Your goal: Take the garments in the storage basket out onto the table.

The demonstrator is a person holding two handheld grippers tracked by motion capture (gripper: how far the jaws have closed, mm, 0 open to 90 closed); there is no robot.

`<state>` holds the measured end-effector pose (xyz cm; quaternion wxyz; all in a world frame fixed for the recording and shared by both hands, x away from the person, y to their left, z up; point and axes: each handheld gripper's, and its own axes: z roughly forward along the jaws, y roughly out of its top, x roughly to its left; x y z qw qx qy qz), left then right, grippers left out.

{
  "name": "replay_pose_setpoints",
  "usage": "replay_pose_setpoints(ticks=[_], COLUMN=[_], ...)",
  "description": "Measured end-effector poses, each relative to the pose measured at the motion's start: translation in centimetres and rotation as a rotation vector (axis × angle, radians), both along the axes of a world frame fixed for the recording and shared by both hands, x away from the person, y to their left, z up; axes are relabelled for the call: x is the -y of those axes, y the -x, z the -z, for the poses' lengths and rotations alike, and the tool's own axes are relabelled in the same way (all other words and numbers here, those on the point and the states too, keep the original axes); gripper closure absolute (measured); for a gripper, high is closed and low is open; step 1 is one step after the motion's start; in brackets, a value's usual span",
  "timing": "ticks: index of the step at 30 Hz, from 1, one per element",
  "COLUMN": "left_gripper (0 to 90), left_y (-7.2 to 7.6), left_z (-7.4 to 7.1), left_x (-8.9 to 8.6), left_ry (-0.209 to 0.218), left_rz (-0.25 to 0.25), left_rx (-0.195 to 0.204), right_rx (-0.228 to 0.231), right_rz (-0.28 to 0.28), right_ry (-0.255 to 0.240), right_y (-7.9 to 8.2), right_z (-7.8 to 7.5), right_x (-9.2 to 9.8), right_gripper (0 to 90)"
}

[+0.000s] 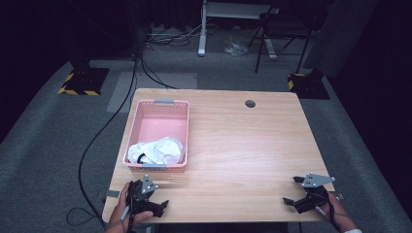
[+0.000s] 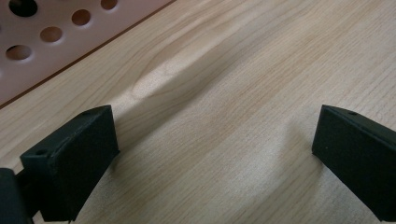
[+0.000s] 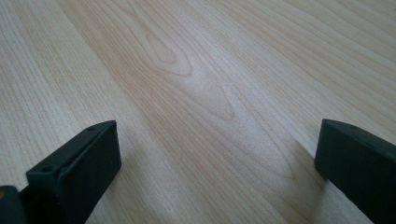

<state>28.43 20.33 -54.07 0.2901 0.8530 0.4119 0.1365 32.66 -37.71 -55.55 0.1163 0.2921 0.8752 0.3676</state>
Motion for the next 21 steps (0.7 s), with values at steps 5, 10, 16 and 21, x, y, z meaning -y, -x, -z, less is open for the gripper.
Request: replay_pose_setpoints(ticks=[5,10,16,21], left_gripper=[0.0,0.0,0.0,0.1], left_y=[-0.02,-0.05,-0.15,-0.24], left_z=[0.05,0.1,-0.01,-0.34], left_x=[-0.05,-0.18,-0.07,0.18], left_ry=[0.004,0.009,-0.002,-0.032], left_rz=[0.002,0.018,0.017,0.004], left_rx=[0.005,0.011,0.003,-0.028], right_rx=[0.0,-0.002,-0.004,-0.004], right_rz=[0.0,-0.001,0.0,-0.004], right_ry=[0.0,0.0,0.0,-0.001], right_y=[0.01,-0.01,-0.01,-0.05], right_z=[0.0,0.0,0.0,0.0], right_x=[0.01,0.0,-0.02,-0.02], right_gripper=[0.5,0.3,0.3,0.2])
